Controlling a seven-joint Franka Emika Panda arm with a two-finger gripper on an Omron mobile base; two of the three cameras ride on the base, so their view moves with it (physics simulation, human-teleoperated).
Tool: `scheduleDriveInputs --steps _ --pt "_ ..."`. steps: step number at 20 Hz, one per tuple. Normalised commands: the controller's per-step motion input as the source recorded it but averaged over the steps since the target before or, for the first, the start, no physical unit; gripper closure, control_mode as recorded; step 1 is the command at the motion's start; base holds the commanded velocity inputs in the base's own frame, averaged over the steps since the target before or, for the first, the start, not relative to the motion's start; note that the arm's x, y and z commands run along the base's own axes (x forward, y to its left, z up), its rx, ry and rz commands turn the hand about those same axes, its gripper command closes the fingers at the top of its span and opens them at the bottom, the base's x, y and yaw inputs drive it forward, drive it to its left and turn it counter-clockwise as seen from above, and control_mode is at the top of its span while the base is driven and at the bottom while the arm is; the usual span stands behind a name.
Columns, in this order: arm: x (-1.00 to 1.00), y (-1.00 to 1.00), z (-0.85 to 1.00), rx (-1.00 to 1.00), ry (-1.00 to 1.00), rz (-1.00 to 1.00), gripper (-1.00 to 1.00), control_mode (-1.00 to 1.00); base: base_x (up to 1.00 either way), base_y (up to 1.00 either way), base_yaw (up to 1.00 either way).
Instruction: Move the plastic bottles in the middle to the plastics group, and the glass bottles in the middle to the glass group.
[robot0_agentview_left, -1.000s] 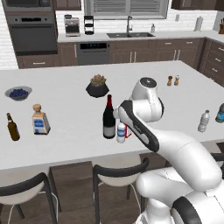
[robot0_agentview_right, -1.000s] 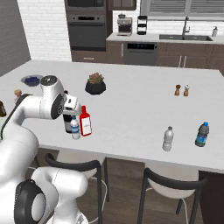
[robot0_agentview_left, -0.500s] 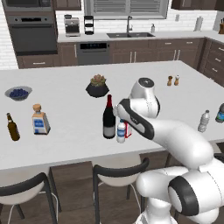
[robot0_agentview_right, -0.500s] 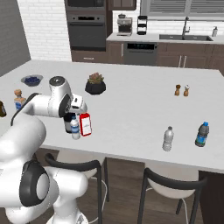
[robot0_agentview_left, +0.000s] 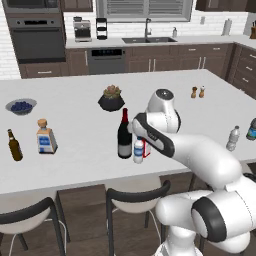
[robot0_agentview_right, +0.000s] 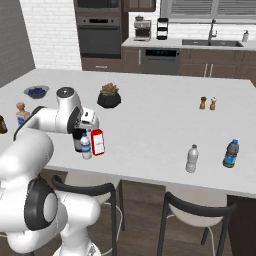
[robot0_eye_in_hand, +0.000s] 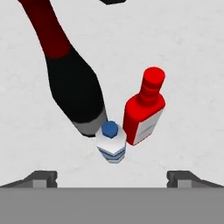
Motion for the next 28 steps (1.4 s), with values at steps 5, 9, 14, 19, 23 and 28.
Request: scheduleDriveInputs --steps 5,9,14,19,23,28 --pt "0.18 0.01 -0.28 0.0 0.0 0.0 -1.0 -1.0 0.0 0.0 0.0" --pt "0.07 0.0 -0.21 0.0 0.0 0.0 -1.0 -1.0 0.0 0.0 0.0" --pt "0.05 0.0 -0.19 0.0 0.0 0.0 -1.0 -1.0 0.0 0.0 0.0" --pt "0.18 0.0 -0.09 0.0 0.0 0.0 -1.0 -1.0 0.0 0.0 0.0" --pt "0.14 0.0 -0.17 0.0 0.0 0.0 -1.0 -1.0 0.0 0.0 0.0" --pt "0.01 0.0 -0.16 0.0 0.0 0.0 -1.0 -1.0 0.0 0.0 0.0"
